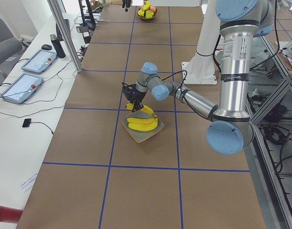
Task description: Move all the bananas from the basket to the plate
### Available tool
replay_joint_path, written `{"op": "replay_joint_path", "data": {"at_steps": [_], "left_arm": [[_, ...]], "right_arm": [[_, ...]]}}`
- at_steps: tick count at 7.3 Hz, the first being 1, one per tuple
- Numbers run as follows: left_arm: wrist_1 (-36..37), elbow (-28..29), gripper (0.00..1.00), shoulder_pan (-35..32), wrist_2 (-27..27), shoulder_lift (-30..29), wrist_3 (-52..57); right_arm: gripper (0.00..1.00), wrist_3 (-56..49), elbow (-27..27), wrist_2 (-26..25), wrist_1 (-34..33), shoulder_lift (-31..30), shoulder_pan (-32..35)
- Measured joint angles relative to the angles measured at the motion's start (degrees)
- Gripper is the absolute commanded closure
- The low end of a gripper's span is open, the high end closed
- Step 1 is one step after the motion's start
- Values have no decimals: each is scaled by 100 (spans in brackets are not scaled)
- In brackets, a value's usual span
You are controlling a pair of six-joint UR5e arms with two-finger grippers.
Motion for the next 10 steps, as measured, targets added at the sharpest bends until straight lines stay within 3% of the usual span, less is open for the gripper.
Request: {"op": "replay_joint_path", "data": {"at_steps": [1, 2, 3, 7, 10], "left_arm": [[106, 17, 54, 24, 98, 5, 99], [147, 33, 32, 96, 175, 11, 142], [161, 50, 3, 207, 270, 13, 159], [165, 55, 0, 575, 773, 34, 450], [164, -514, 0, 537, 547, 63, 1043]], "right_arm": [[0, -1, -2, -2, 0, 0, 0], [0, -1, -8, -6, 0, 0, 0], [0, -3, -22, -8, 2, 1, 0], [0, -8, -69, -16, 9, 1, 6], [0, -178, -103, 4, 5, -88, 84]]}}
